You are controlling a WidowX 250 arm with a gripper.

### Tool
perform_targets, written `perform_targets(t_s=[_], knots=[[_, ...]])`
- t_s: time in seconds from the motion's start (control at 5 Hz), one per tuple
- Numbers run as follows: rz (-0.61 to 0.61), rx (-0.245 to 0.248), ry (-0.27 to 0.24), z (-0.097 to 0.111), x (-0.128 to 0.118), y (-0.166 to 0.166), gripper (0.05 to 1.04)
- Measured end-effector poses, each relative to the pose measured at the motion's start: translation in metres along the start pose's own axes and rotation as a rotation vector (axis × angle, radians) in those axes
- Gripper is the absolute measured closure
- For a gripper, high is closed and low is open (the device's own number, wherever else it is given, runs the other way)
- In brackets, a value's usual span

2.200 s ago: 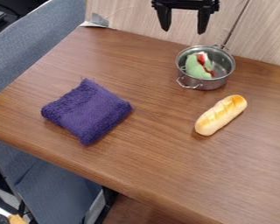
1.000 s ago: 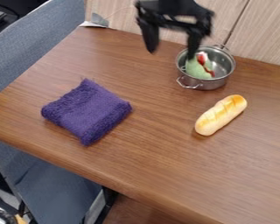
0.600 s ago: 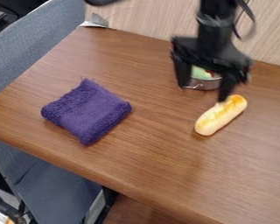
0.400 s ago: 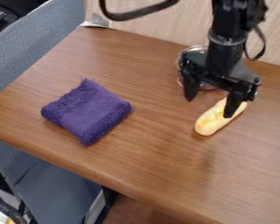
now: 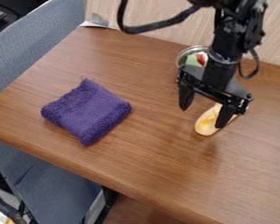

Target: Pegou o pão e colcoou no canto superior esquedo da mesa

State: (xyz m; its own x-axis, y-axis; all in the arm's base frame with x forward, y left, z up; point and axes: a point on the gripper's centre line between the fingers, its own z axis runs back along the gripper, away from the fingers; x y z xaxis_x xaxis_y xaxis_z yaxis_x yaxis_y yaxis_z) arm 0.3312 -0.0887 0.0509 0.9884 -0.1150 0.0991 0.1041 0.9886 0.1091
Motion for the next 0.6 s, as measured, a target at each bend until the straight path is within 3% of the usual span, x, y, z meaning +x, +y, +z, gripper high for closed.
perform_targets(t_s=[0.2,0.4,0.6], knots=[[-0.012,0.025,0.018,-0.0178,0.0017,-0.0004,0.082],[-0.024,0.005,0.006,-0.0217,0.0037,-0.0067,0.117],[-0.043,-0.017,-0.013,-0.0217,0.0066,-0.0103,0.395]])
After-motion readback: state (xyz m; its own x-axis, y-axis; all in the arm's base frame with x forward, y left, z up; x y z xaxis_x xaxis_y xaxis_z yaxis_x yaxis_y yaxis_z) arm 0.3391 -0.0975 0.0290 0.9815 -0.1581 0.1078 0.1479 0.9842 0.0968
